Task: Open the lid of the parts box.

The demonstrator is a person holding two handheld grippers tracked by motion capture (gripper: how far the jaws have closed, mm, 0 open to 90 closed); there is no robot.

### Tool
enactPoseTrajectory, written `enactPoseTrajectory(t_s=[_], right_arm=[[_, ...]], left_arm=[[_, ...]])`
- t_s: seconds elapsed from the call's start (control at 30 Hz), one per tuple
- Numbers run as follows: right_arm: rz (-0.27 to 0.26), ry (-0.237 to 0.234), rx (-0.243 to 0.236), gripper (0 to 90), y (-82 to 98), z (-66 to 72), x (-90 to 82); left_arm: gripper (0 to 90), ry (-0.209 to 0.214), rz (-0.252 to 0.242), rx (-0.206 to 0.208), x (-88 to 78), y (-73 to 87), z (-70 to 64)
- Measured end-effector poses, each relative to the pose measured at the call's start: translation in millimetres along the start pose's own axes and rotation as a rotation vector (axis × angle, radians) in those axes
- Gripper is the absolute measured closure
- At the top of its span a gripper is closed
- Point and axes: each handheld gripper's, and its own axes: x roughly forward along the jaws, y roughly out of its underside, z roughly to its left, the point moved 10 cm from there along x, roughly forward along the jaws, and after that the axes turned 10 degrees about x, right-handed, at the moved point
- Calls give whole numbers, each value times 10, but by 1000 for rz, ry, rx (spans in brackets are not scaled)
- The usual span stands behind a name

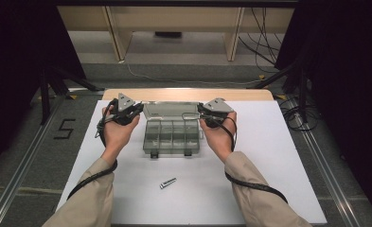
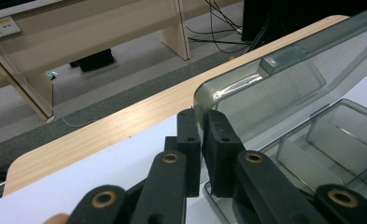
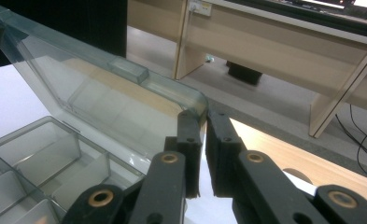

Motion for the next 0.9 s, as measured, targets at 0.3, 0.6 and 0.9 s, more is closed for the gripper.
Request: enactPoseTrajectory(t_s=[0.3, 0.6, 0.9], right_arm=[[-6, 2, 13, 853, -22, -23, 34], [-10, 8, 32, 854, -43, -41, 70], [2, -1, 59, 856, -47, -35, 101]], left_arm=[[845, 10, 7, -5, 35, -4, 4], [844, 10, 8, -18, 66, -7, 19], [843, 11, 10, -25, 110, 1, 30]])
